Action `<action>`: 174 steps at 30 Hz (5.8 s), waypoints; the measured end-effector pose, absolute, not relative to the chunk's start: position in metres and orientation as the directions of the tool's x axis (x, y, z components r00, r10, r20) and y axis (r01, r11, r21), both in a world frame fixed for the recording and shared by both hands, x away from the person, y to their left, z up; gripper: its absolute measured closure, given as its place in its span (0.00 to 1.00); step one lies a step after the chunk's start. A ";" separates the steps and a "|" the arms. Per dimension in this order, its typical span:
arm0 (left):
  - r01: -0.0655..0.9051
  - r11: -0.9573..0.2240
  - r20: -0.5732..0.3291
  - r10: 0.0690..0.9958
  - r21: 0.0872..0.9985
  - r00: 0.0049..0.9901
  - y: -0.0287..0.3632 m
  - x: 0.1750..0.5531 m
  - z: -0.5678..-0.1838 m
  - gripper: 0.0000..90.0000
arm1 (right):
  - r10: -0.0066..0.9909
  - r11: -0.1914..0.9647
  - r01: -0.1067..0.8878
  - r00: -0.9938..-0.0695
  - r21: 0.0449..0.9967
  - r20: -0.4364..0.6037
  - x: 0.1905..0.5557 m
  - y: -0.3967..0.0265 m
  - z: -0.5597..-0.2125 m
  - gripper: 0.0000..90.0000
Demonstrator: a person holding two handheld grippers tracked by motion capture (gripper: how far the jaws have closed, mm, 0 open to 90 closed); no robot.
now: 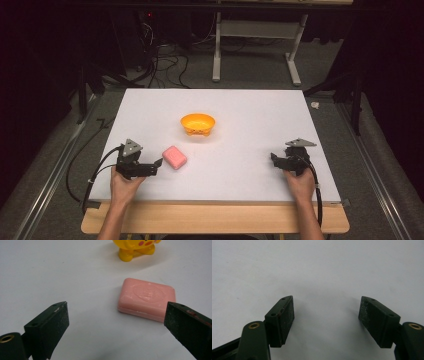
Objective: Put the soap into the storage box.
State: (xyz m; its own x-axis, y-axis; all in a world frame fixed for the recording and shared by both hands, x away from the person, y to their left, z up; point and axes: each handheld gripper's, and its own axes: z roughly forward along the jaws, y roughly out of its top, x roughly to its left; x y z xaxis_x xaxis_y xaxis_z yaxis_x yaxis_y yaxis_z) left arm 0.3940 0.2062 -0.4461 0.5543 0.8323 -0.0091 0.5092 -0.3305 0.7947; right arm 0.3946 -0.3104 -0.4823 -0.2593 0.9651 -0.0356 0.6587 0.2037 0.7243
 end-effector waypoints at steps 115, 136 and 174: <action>0.576 -0.343 -0.056 0.825 0.742 0.563 0.146 0.421 -0.414 0.15 | 0.964 0.212 0.653 -0.262 0.727 -0.046 0.394 -0.310 -0.482 0.32; 0.581 -0.324 -0.076 0.826 0.747 0.558 0.118 0.445 -0.383 0.15 | 0.964 0.213 0.652 -0.262 0.727 -0.047 0.394 -0.310 -0.482 0.32; 0.671 -0.226 -0.144 0.882 0.707 0.449 0.088 0.510 -0.371 0.15 | 0.965 0.210 0.653 -0.259 0.727 -0.047 0.394 -0.309 -0.482 0.32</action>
